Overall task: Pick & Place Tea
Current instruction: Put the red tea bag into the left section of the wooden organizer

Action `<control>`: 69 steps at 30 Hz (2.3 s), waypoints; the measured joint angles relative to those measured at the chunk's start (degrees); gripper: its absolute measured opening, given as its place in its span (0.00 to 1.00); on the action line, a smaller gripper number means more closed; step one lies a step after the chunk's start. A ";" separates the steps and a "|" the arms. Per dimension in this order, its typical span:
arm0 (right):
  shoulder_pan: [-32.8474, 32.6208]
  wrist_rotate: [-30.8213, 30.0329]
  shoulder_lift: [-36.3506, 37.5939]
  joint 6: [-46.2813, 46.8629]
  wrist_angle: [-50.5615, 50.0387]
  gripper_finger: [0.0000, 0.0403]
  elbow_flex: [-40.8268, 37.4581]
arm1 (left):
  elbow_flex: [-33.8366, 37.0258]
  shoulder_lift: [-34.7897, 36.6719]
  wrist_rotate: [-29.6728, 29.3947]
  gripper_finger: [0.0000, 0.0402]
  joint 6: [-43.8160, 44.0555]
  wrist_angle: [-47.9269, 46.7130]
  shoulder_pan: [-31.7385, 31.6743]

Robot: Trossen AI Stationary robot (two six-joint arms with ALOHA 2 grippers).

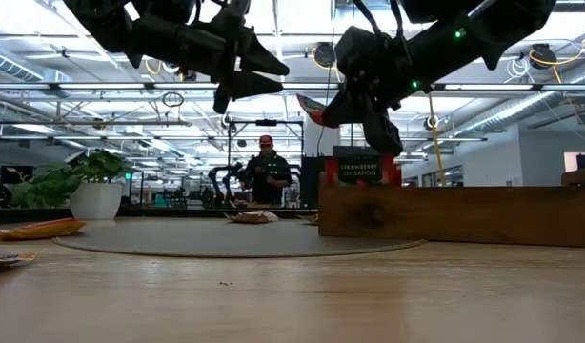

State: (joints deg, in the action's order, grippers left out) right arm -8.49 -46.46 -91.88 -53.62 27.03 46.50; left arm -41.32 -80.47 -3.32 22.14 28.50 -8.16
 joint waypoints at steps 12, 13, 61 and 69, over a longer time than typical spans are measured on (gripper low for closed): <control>-0.61 0.02 0.00 -1.02 2.21 0.00 0.04 | -3.38 -7.74 -1.15 0.39 3.58 0.55 0.00; -0.61 0.02 0.00 -1.01 2.21 0.00 0.04 | -4.01 -8.33 -0.69 0.39 3.64 0.41 0.00; -5.51 -7.28 18.78 49.23 -17.19 0.12 -5.76 | -8.86 -12.38 -0.67 0.01 -59.32 -10.24 25.56; -5.56 -7.26 20.08 49.72 -9.54 0.11 -10.26 | -8.82 -23.09 -1.29 0.01 -58.73 4.56 22.58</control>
State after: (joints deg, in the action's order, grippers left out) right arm -14.06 -53.71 -71.80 -3.89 17.49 36.24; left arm -50.14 -103.56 -4.61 -36.59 33.06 14.42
